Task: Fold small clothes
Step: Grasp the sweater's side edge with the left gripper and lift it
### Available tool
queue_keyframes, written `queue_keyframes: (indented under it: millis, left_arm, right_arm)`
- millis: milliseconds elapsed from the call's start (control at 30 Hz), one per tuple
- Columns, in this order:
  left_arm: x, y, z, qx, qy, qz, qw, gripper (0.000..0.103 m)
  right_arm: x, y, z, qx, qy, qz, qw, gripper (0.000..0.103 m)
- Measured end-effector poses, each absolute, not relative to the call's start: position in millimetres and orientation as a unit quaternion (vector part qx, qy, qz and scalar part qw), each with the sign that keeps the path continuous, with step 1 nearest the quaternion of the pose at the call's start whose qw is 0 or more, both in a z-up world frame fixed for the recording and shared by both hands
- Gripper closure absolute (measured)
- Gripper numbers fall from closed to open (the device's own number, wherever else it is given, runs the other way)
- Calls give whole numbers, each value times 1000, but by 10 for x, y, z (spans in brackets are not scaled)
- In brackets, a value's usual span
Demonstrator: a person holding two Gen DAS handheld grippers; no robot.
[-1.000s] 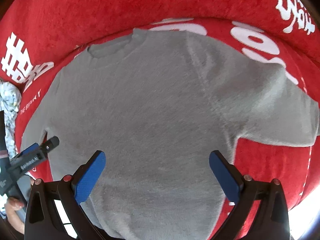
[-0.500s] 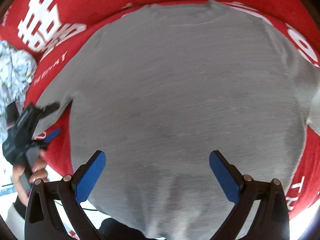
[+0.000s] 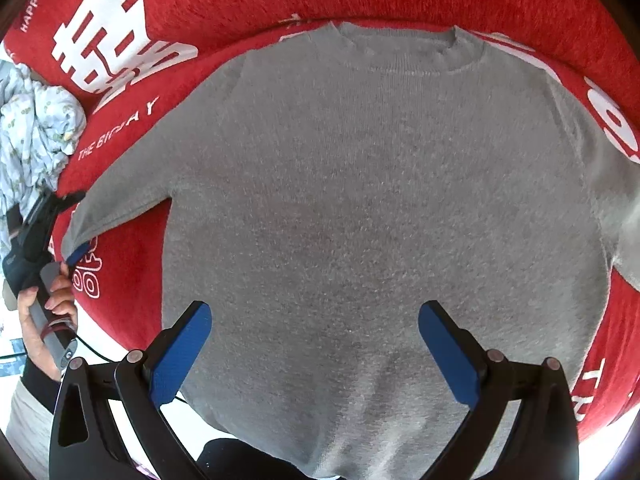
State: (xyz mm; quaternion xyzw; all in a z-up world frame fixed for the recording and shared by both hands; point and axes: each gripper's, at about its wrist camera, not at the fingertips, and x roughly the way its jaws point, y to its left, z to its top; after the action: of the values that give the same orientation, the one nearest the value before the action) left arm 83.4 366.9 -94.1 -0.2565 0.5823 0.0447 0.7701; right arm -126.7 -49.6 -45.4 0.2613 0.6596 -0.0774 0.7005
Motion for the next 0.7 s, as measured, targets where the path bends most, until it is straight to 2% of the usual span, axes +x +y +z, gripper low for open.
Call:
queue_keyframes:
  millis: [67,100,167,200,233,467,700]
  left_arm:
    - [766,3822,-975,-251,581,52,772,0]
    - [754,3840,-971,-243,583,56,773,8]
    - [730,3784,-940,-209,585,72,780,34]
    - [787,3723,-941,-199,585,67,783,69]
    - [828,3701,-954,-200,592,46,779,97]
    - [806,3260,-542,-186,566,-41,802,97]
    - [767,1724,163,-92,523,-220,818,97]
  right_arm:
    - [-1306,-482,-460,262,660,-78,700,0]
    - [-1313,-470,-465,262,660,-77,700,0]
    - [-1311,-439,-471,265,660,-76,699,0]
    - [-1301,-426,-474,266,660,-75,699,0]
    - [-1308,-420,-466,267,659,-74,699,0]
    - [-1438,-557,-380,284,642,-81,707,0]
    - [-1690,-993,-292,317,621,-116,708,0]
